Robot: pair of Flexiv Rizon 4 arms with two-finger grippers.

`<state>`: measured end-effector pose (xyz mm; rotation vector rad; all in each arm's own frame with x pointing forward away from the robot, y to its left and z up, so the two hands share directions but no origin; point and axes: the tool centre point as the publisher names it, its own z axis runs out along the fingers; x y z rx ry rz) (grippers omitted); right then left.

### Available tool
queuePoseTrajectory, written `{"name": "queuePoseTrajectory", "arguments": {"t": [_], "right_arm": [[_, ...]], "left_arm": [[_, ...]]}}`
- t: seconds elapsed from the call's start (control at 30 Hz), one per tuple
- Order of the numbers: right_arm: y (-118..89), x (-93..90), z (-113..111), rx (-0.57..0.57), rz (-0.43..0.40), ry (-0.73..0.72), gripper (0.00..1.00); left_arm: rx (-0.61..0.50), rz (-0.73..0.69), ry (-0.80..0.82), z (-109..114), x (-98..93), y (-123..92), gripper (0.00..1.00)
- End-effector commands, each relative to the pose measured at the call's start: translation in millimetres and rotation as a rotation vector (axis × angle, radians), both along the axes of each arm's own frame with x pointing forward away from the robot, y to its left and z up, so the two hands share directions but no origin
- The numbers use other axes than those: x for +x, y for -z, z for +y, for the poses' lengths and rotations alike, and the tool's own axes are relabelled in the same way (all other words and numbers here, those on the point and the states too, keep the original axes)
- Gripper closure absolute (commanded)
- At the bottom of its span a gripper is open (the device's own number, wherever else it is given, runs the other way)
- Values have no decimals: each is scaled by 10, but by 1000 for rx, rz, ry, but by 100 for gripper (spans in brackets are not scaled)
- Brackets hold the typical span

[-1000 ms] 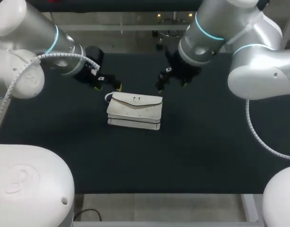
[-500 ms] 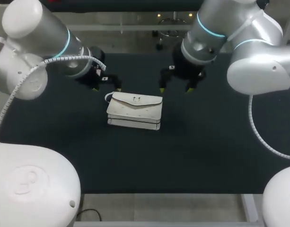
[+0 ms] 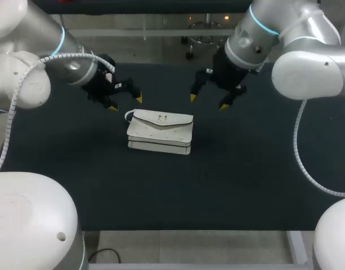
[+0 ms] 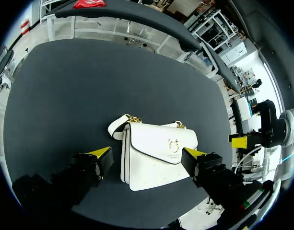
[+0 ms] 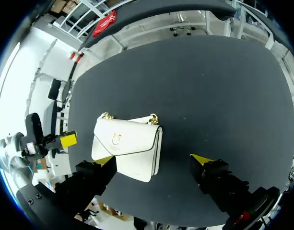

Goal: Pick up the bag, open it, inspect its contents, close it, and place it on the opposite side

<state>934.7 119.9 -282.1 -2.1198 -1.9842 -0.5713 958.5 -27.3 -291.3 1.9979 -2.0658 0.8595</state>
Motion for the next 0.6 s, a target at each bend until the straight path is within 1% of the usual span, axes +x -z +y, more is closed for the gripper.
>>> {"name": "queuePoseTrajectory", "arguments": {"t": [0.03,0.17,0.27,0.37,0.47,0.53,0.6], "right_arm": [[75,136,-63,146,91,38,0],[103,192,-44,219,126,93,0],[117,206,-28,243,158,129,0],[135,204,-21,273,167,149,0],[182,165,-29,354,108,132,0],[254,141,-26,412,86,122,0],[340,124,-7,450,87,118,0]], "left_arm": [[-173,52,34,44,106,106,0],[-230,100,23,37,119,137,0],[-261,145,12,45,131,155,0],[-290,167,3,48,115,164,0],[-317,184,19,31,73,193,0],[-333,184,30,10,42,215,0],[-349,183,33,-5,24,232,0]]}}
